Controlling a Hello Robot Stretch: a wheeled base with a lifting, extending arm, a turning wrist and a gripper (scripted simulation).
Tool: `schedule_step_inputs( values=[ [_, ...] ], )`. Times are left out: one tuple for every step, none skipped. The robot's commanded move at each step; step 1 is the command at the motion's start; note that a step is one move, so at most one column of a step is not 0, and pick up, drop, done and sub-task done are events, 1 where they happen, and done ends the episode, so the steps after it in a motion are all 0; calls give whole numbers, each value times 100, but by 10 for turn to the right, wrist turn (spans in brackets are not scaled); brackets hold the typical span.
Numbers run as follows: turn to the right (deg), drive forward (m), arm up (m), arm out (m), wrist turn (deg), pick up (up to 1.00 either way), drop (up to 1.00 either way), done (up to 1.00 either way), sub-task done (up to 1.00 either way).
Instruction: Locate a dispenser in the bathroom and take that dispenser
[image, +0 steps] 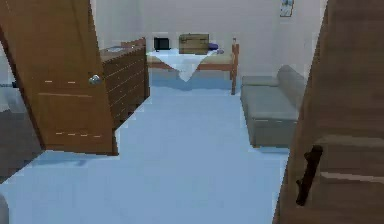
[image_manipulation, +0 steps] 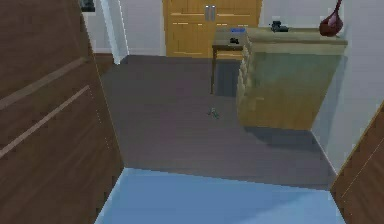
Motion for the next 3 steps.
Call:
schedule_step_inputs(
  values=[
    [0, 30, 0, 0, 0, 0, 0, 0, 0],
    [-360, 0, 0, 0, 0, 0, 0, 0, 0],
    [0, 100, 0, 0, 0, 0, 0, 0, 0]
  ],
)
